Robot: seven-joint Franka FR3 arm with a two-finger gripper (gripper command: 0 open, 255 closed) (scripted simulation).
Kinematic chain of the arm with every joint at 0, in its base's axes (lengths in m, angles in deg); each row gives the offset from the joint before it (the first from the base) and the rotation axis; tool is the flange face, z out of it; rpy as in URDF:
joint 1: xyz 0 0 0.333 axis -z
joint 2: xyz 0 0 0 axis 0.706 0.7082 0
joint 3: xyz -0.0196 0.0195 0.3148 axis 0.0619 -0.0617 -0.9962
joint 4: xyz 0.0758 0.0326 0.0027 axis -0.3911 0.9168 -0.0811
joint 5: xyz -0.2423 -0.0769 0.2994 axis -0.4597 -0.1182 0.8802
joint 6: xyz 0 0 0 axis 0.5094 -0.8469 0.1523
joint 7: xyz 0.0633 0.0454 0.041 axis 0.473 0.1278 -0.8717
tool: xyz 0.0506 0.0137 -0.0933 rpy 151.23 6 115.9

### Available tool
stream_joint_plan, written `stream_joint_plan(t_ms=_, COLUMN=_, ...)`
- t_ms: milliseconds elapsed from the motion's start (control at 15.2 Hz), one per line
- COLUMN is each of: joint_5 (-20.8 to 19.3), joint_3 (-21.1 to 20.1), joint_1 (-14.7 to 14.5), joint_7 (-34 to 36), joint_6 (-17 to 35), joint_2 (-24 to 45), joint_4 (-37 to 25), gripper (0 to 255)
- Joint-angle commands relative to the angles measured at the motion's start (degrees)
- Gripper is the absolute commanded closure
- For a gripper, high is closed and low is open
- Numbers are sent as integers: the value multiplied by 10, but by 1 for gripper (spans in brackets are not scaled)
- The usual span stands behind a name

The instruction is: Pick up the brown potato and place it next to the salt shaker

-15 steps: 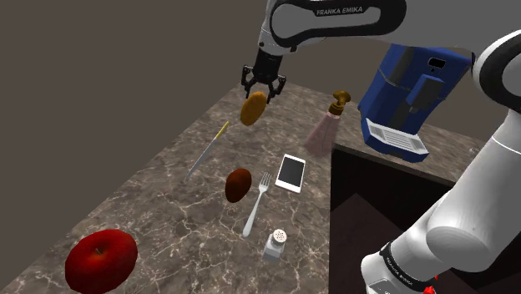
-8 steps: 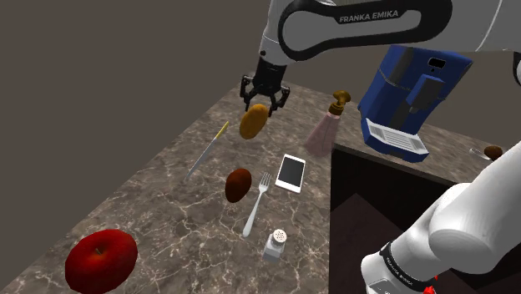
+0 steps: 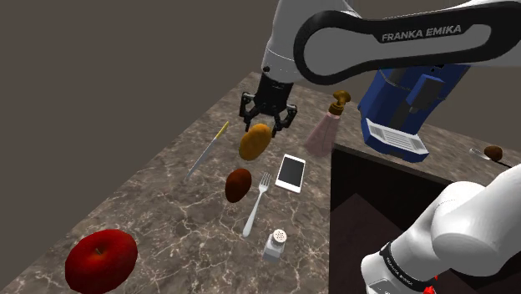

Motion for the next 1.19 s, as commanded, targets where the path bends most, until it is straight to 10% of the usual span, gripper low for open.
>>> stream_joint_plan(t_ms=0, joint_5=8, joint_3=-14, joint_1=-12, joint_7=23, joint_6=-3, joint_2=-21, joint_4=16, gripper=255)
stream_joint_plan(t_ms=1122, joint_5=84, joint_3=-154, joint_1=-115, joint_7=222, joint_6=-29, joint_2=-129, joint_4=80, gripper=255)
